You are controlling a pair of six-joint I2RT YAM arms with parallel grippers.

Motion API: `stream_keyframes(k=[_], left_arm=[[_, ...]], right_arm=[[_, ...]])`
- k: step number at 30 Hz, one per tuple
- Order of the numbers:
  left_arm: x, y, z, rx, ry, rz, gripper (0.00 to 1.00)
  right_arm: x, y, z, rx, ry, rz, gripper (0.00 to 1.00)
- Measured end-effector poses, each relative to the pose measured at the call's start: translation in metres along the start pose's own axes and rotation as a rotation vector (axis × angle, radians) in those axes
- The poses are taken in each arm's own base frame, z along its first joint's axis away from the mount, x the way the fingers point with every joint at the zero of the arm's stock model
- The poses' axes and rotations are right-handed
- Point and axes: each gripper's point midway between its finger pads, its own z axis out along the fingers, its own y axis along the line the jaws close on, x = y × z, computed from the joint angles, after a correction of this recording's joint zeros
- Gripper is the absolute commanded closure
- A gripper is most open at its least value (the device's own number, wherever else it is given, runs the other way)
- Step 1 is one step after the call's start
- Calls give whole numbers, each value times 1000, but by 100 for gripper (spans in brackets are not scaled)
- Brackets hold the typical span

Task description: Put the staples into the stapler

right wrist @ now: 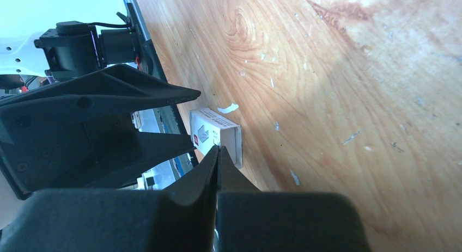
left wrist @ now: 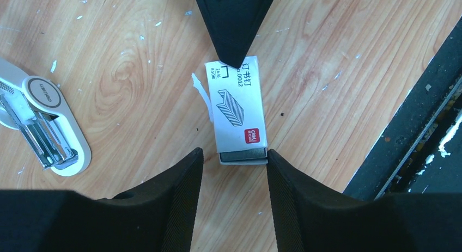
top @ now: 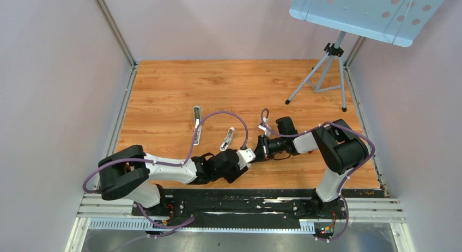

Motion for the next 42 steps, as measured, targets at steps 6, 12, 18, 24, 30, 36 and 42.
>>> stream_keyframes(k=[6,12,18,24,30,36,42], left_arm=[[2,-1,0,4,4,-2,60],[2,-1,0,4,4,-2,63],[2,-1,0,4,4,-2,63],[2,-1,0,4,4,-2,63],[2,-1,0,4,4,-2,63],[2,-1,0,4,5,-2,62],[2,-1,0,4,4,-2,62]], right_arm=[[-2,1,0,-3,-6,-8,100],[-1,0,0,-2,-7,-5,100],[0,-2,-4,4,-10,5,100],[-2,-4,-9,13,-18,10,100],[-6,-5,-17,23,-44,19,100],[-9,-9,-32,44,-81,40,100],[-11,-14,-52,84,-125,69,100]])
